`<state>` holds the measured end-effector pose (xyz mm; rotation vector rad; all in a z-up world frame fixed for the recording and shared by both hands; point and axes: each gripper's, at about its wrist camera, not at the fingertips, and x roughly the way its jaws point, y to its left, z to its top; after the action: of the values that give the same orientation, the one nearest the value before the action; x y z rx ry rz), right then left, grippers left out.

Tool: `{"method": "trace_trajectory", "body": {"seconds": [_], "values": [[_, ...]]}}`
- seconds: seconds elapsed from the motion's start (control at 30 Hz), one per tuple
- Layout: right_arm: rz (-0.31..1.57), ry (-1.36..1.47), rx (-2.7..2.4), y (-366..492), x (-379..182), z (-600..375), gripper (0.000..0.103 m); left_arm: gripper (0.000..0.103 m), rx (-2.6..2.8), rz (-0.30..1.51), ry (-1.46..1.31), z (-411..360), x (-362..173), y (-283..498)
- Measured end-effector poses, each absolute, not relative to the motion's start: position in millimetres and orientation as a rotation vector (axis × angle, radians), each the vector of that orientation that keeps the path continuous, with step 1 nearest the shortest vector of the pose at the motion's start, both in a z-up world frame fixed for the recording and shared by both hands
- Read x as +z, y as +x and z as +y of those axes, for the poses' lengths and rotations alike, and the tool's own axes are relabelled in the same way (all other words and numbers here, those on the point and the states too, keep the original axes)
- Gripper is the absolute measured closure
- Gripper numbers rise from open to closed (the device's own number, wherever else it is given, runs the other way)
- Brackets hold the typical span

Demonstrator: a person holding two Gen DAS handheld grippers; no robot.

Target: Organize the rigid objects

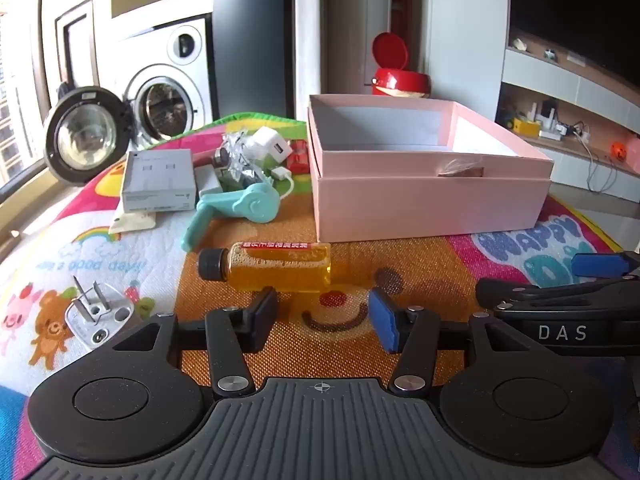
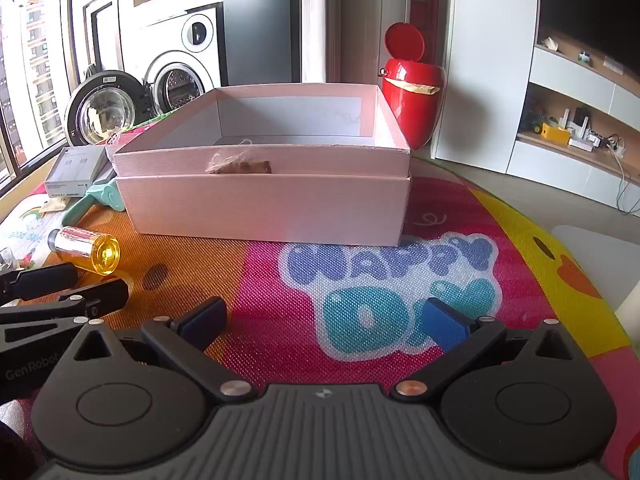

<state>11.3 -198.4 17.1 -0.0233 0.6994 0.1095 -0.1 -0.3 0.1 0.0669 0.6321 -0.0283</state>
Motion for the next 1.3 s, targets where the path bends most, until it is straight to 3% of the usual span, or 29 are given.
{"method": "trace_trajectory", "body": {"seconds": [1.3], "values": [[0.7,-0.023,0.11,11.8,16.8,-197.6,0.0,0.046,-0.047,0.635,0.009,5.2,-1.0,1.0]]}}
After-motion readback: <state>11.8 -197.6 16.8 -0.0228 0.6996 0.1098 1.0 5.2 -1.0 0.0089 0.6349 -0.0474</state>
